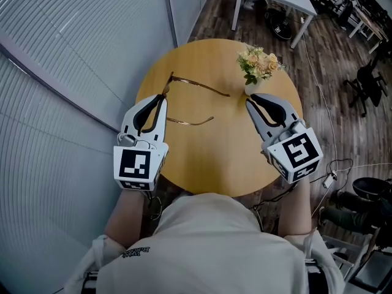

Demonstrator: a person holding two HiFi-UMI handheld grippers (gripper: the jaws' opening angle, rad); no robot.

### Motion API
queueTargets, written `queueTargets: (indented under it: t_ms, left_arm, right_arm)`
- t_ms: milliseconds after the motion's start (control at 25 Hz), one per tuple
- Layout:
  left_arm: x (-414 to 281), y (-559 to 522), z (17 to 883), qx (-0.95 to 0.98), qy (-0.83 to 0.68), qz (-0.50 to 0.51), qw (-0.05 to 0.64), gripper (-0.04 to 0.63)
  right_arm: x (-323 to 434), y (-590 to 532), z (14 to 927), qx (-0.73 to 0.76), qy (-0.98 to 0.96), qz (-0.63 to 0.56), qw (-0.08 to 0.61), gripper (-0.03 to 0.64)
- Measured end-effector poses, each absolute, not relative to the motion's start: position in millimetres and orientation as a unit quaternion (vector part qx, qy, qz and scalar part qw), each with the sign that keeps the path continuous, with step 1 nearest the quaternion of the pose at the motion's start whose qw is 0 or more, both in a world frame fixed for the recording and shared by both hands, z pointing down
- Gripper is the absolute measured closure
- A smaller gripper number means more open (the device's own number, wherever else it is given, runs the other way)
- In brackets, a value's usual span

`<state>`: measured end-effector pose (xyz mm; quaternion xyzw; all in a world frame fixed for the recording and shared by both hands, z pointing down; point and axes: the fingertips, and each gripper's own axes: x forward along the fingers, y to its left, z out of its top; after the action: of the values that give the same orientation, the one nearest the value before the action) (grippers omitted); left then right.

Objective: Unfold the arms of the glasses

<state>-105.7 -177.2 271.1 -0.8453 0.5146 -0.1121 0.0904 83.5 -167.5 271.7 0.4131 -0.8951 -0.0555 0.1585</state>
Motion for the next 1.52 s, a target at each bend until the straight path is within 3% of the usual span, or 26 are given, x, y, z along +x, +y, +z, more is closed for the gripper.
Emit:
queueTargets:
  t_ms: [280, 520, 920, 1520]
  left_arm:
    - [-113.4, -166.4, 203.2, -0.840, 0.520, -0.055, 0.148, 0.555]
    - [-117.5, -146.8, 175.2, -0.843, 0.514, -0.015, 0.158, 0.555]
    - [-120.1, -126.5, 159.1, -0.848, 0.501, 0.023, 0.173, 0.555]
    - [-128.6, -130.6, 230.7, -0.856, 0.506, -0.022, 0.100, 0.555]
  right_arm:
    - [113.1, -169.0, 212.8, 0.488, -0.868, -0.071, 0.057, 0.571]
    - [119.6, -146.0, 164.8, 0.508, -0.856, -0.094, -0.030, 0.572]
    - [112.4, -123.5, 148.7, 0.523, -0.842, -0.121, -0.057, 0.583]
    - [102.0, -125.8, 223.6, 0.523, -0.851, -0.047, -0.005, 0.586]
